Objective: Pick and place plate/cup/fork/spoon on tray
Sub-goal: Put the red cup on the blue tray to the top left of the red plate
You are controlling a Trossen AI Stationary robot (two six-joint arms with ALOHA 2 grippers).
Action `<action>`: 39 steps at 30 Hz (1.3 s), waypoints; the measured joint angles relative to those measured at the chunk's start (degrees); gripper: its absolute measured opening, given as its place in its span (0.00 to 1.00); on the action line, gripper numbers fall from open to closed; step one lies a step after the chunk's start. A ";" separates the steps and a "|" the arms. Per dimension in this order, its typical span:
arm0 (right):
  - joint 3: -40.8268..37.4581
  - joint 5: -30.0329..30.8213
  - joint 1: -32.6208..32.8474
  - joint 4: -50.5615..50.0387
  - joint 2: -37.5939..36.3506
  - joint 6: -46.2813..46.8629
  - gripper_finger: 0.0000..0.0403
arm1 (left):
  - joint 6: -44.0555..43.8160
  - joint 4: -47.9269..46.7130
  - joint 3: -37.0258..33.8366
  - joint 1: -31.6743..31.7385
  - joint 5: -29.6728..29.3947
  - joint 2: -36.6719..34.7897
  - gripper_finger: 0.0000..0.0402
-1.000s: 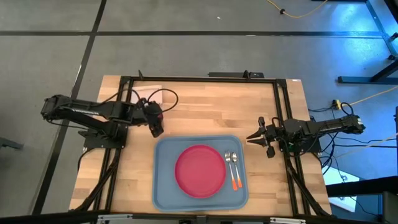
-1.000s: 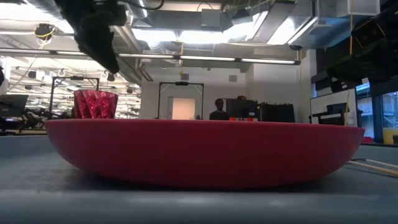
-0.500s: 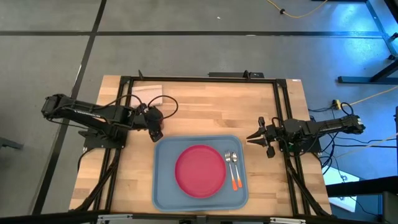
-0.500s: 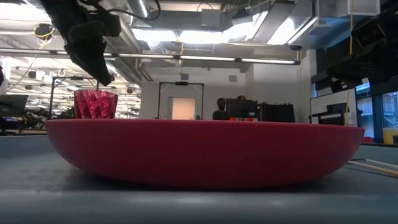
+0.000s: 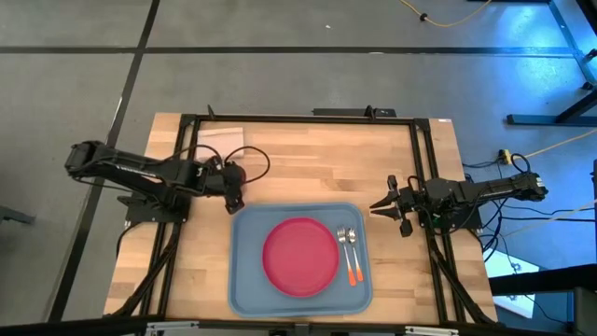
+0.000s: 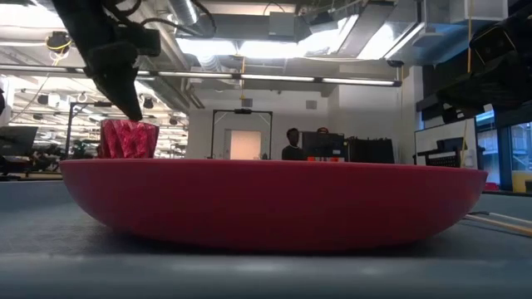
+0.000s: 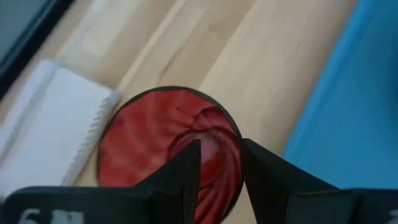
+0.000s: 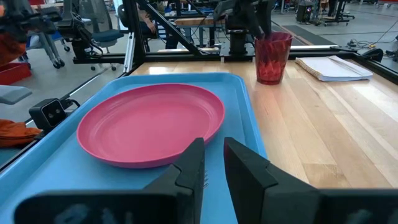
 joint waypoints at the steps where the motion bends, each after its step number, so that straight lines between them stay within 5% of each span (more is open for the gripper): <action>1: 0.00 0.00 -0.01 0.00 0.00 0.00 0.16 | 0.01 0.03 0.00 0.00 0.22 0.50 0.27; 17: 0.00 0.00 0.02 0.00 0.00 0.00 0.16 | 0.13 0.53 -0.07 0.01 -1.30 -0.46 0.27; 29: 0.00 0.00 0.00 0.00 0.00 0.00 0.16 | -1.71 -2.42 -0.07 0.68 -14.43 -1.02 0.27; 33: 0.00 0.00 0.00 0.00 0.00 0.00 0.16 | -8.96 -6.58 -0.07 4.66 -10.00 -1.15 0.27; 39: 0.00 0.00 0.02 0.00 0.00 0.00 0.16 | -8.76 -6.65 1.86 9.79 -5.45 -1.15 0.27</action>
